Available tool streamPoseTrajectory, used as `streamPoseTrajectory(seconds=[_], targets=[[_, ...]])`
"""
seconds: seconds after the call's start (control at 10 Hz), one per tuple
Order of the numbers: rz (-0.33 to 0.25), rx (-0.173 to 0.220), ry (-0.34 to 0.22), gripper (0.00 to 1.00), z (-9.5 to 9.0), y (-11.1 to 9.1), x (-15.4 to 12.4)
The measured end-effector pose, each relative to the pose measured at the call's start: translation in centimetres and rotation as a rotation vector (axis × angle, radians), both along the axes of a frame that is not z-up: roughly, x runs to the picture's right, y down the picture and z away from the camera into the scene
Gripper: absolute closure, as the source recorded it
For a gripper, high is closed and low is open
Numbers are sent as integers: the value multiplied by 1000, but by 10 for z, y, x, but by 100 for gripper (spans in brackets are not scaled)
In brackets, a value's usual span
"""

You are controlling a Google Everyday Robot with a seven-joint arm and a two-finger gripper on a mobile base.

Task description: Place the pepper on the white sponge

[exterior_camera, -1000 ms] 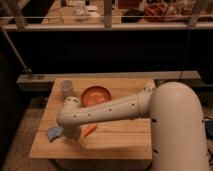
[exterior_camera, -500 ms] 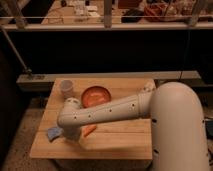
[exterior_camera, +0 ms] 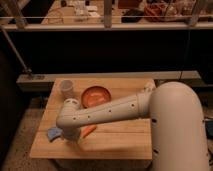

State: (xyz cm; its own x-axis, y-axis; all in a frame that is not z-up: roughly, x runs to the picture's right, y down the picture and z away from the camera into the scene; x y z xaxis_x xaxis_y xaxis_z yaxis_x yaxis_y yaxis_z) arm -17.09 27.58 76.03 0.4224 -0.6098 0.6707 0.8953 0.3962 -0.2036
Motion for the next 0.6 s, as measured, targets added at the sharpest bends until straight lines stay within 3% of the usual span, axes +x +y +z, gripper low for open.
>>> streamPoseTrajectory(seconds=[0.2, 0.5, 0.6], targets=[[-1, 3, -1, 20, -1, 0, 0], [-10, 6, -5, 26, -6, -2, -4], [-13, 9, -7, 21, -5, 0, -2]])
